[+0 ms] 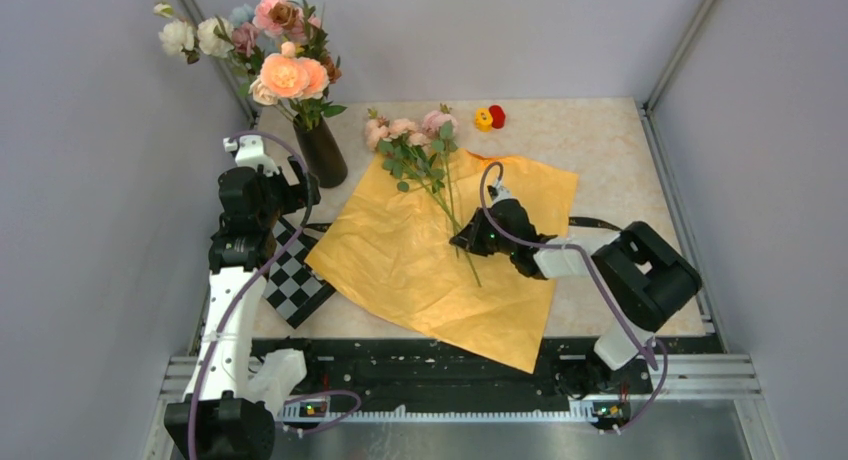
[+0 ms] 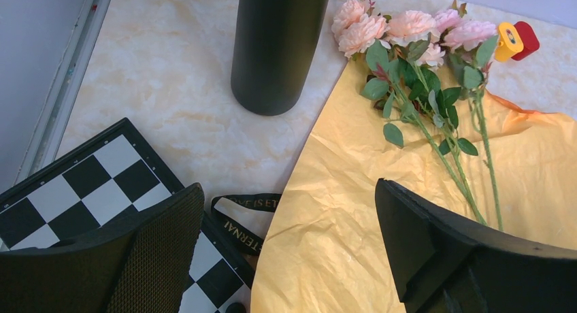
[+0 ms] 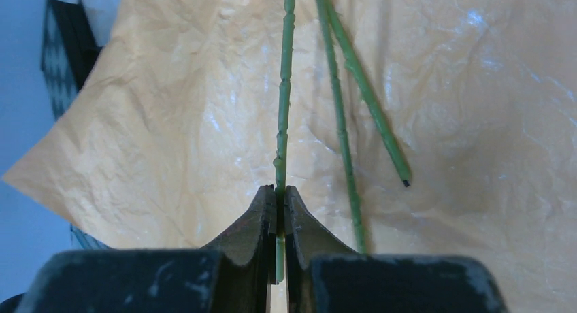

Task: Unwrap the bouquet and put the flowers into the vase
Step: Pick up the fake flower from the wrapping paper.

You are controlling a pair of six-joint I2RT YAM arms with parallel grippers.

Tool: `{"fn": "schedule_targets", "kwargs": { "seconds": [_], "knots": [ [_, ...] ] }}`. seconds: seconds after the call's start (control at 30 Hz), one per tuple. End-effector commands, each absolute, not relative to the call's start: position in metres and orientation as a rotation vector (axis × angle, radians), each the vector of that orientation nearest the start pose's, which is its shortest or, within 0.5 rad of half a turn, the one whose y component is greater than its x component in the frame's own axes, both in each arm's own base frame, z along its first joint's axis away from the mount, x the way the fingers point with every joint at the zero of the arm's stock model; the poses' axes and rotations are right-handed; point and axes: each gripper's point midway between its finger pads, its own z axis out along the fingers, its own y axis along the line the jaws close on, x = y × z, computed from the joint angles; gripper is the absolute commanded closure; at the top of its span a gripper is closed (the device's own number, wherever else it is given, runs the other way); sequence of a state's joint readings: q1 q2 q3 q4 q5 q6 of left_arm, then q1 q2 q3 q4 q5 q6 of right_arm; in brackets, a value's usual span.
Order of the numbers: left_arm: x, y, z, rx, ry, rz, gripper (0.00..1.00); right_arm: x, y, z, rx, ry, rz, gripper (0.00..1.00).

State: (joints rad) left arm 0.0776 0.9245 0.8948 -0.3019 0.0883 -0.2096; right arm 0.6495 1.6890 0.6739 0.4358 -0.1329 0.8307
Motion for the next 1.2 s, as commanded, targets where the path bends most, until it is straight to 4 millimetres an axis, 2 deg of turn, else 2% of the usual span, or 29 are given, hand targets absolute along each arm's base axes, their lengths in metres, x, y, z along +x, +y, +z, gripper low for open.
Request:
{"fn": "schedule_targets", "kwargs": {
  "seconds": [0.0, 0.17, 0.5, 0.63, 0.8, 0.9, 0.93, 1.03, 1.17],
  "knots": [
    [0.330, 0.002, 0.269, -0.197, 1.856, -0.164, 0.01, 0.320, 0.304, 0.121, 0.096, 2.029, 1.100, 1.00],
    [0.330, -0.002, 0.270, -0.173, 1.852, -0.181, 0.01, 0.321, 0.301, 0.163, 0.086, 1.890, 1.151, 1.00],
    [0.328, -0.017, 0.277, -0.099, 1.831, -0.253, 0.01, 0.314, 0.291, 0.214, -0.012, 1.738, 1.129, 1.00],
    [0.325, -0.029, 0.288, -0.076, 1.778, -0.325, 0.01, 0.306, 0.285, 0.245, -0.085, 1.651, 1.110, 1.00],
    [0.315, -0.062, 0.315, -0.033, 1.690, -0.518, 0.01, 0.288, 0.284, 0.294, -0.224, 1.535, 1.079, 1.00],
    [0.308, -0.082, 0.336, 0.009, 1.650, -0.610, 0.01, 0.274, 0.290, 0.319, -0.311, 1.473, 1.070, 1.00],
    [0.304, -0.094, 0.345, 0.042, 1.638, -0.655, 0.01, 0.269, 0.293, 0.326, -0.335, 1.456, 1.076, 1.00],
    [0.292, -0.123, 0.374, 0.122, 1.579, -0.797, 0.01, 0.253, 0.305, 0.343, -0.403, 1.404, 1.120, 1.00],
    [0.272, -0.156, 0.424, 0.202, 1.431, -1.032, 0.01, 0.233, 0.320, 0.359, -0.471, 1.335, 1.182, 1.00]
  ]
}}
